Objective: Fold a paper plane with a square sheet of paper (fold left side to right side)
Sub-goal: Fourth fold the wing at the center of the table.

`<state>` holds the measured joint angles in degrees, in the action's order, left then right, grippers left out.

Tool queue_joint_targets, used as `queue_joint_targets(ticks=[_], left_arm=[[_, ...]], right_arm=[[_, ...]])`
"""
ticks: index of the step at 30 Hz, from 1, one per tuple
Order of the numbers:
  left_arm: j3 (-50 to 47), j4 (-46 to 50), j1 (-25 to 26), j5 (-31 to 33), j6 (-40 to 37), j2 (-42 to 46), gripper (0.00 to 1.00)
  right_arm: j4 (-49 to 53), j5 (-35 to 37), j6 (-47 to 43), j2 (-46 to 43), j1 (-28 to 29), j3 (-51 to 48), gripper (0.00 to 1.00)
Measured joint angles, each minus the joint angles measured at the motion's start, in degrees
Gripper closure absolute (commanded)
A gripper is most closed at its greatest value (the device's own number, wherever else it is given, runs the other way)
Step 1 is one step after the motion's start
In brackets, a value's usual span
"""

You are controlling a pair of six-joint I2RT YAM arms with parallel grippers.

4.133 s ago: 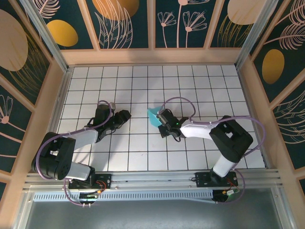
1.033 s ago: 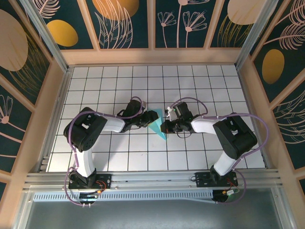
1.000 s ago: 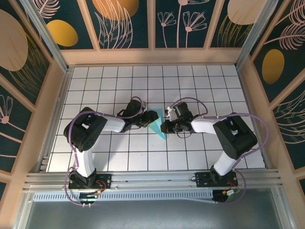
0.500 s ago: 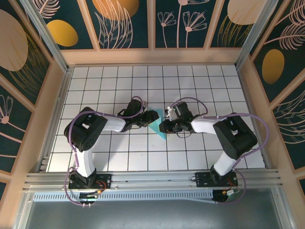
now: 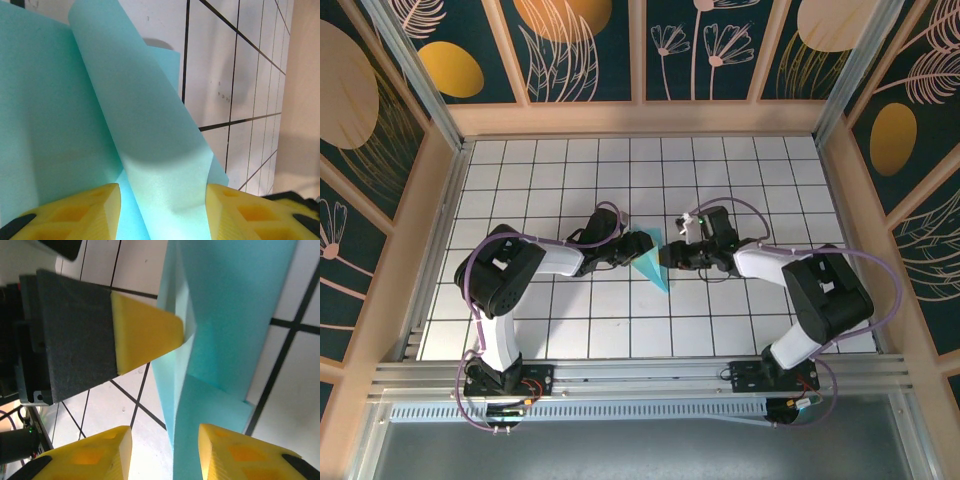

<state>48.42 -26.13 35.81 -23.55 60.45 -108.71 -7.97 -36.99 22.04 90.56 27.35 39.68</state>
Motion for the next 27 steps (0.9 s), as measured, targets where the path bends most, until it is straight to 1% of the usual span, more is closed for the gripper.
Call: queue_joint_targets(ticks=[5,15,27], left_arm=[[0.0,0.0,0.0,0.0,0.0,0.0,0.52],[0.0,0.0,0.0,0.0,0.0,0.0,0.52],[0.0,0.0,0.0,0.0,0.0,0.0,0.52]], right_arm=[[-0.2,-1.6,0.0,0.2,-0.7,0.0,0.60],[-2.3,-3.4,1.3,4.3,-0.7,1.1,0.60],[-3.4,-3.6,1.5,7.1,-0.7,2.1,0.63]])
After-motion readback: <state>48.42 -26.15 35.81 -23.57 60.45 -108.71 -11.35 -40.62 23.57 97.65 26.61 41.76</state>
